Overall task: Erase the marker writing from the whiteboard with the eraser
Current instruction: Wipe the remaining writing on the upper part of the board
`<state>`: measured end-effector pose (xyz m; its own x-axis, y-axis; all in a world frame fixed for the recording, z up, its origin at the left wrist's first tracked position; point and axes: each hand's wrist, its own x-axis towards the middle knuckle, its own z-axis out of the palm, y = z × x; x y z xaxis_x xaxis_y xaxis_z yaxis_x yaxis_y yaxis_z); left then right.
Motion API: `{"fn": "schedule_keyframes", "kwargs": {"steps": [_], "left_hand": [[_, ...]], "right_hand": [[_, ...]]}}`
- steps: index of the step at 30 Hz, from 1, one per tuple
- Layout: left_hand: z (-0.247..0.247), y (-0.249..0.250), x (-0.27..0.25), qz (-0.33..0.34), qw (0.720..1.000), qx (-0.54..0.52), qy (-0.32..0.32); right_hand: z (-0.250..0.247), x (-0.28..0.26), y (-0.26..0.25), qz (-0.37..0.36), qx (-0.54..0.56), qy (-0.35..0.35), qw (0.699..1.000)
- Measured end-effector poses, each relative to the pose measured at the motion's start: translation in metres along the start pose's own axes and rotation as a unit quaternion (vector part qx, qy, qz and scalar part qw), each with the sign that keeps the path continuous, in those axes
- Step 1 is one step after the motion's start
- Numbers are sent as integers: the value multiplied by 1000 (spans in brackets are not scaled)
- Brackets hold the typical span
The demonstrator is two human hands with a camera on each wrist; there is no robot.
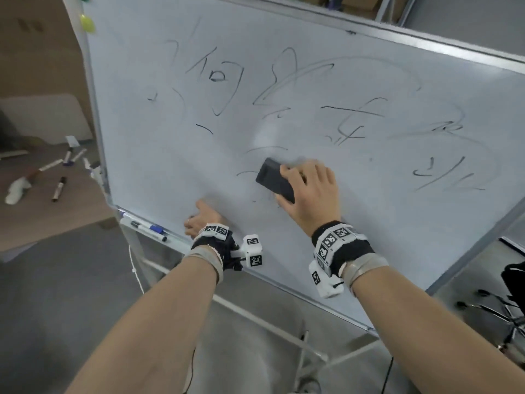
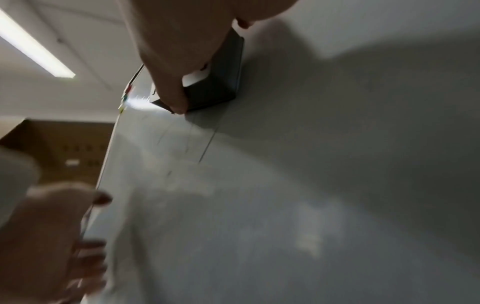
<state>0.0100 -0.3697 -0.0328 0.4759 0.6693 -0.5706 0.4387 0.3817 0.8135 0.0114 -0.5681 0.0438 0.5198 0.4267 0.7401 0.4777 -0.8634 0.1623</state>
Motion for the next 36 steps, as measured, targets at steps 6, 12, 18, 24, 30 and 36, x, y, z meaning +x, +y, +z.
{"fn": "schedule_keyframes", "kwargs": {"steps": [6, 12, 18, 24, 30, 36], "left_hand": [[-22, 12, 29, -48, 998, -31, 0], [-14, 28, 27, -53, 996, -60, -45], [-10, 24, 43, -52, 992, -102, -60], [37, -53, 209, -87, 983, -158, -41], [-9, 31, 35, -18, 996, -76, -31], [23, 39, -3, 30, 998, -40, 25]], "right_hand": [[43, -32, -42, -90, 5, -105, 990], [17, 39, -22, -36, 4, 11, 999], [29, 65, -40, -18, 11, 35, 999], [60, 23, -71, -125, 3, -85, 988], [4, 78, -22, 7, 4, 69, 998], [-23, 53, 16, 38, -21, 106, 993]]}}
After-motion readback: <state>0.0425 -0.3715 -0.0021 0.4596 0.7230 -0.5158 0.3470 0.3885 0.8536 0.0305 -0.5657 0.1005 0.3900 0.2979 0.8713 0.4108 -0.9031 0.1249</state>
